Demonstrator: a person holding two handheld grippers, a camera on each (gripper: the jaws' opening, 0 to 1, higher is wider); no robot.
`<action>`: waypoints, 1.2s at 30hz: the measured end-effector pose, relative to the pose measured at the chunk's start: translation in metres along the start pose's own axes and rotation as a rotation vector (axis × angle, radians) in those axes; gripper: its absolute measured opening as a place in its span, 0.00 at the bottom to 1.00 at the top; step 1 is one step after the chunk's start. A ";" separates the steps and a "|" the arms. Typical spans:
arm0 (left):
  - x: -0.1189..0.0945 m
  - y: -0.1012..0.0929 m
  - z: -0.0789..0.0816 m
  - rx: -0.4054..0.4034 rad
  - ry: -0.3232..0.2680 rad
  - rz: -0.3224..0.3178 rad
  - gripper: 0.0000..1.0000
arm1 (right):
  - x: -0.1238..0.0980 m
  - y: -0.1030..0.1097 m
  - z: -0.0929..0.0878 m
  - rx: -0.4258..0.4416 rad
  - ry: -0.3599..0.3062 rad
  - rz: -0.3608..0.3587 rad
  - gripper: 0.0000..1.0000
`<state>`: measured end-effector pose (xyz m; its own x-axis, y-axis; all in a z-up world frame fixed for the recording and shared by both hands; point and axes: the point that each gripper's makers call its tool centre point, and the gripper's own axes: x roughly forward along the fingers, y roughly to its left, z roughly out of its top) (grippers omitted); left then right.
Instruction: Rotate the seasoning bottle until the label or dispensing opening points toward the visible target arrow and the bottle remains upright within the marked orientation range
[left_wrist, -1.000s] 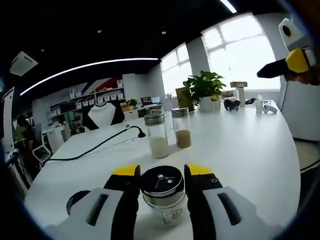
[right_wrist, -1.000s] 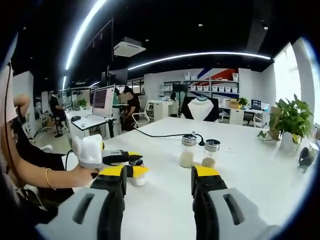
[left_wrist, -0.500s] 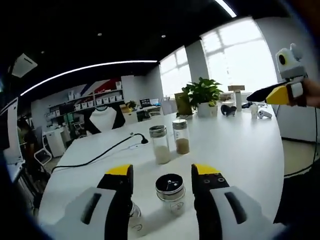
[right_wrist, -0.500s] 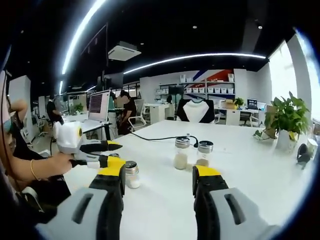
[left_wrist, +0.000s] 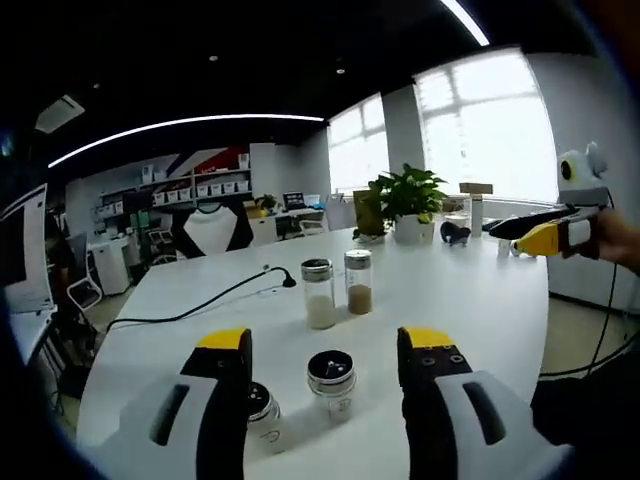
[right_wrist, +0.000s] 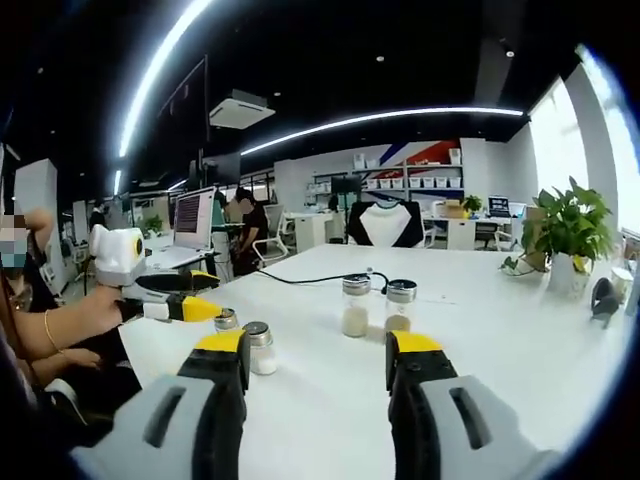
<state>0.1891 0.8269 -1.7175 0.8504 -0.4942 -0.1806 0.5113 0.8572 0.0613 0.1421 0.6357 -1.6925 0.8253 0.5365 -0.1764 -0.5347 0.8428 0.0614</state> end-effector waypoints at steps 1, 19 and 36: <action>-0.002 0.000 0.001 0.001 -0.001 0.003 0.65 | -0.001 0.000 -0.001 0.002 0.001 -0.001 0.54; -0.024 -0.008 0.003 0.014 -0.001 0.040 0.73 | -0.013 -0.008 -0.010 0.006 0.018 -0.028 0.55; -0.028 0.002 0.023 -0.017 -0.068 0.067 1.00 | 0.005 0.007 -0.014 -0.001 0.048 0.077 0.93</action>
<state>0.1690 0.8389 -1.6899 0.8895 -0.4436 -0.1099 0.4510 0.8909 0.0542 0.1399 0.6431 -1.7063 0.7722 0.5968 -0.2183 -0.5963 0.7992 0.0754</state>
